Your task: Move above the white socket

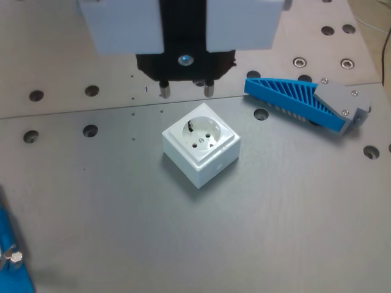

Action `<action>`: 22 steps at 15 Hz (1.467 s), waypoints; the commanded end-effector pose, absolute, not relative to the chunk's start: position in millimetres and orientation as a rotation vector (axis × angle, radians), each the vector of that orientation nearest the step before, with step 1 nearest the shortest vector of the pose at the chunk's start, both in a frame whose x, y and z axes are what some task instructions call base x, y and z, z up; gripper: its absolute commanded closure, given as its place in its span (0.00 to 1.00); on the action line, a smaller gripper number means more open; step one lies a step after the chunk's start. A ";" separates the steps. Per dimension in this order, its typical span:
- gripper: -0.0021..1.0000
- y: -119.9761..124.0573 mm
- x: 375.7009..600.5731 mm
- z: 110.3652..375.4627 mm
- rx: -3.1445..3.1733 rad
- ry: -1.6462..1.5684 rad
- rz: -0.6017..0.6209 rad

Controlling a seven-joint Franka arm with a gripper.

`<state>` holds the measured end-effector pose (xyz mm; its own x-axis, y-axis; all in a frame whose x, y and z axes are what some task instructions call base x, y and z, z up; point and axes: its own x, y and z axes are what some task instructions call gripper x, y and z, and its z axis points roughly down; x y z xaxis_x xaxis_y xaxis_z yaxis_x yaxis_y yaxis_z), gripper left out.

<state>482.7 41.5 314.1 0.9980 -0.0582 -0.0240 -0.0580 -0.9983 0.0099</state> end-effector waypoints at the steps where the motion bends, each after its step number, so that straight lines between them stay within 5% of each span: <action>1: 1.00 42.4 475.8 300.1 3.138 0.107 0.094; 22: 1.00 47.9 428.4 202.5 3.021 0.726 0.069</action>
<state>431.3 47.2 208.9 0.9606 0.2749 -0.0414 0.2752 -0.9614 0.0021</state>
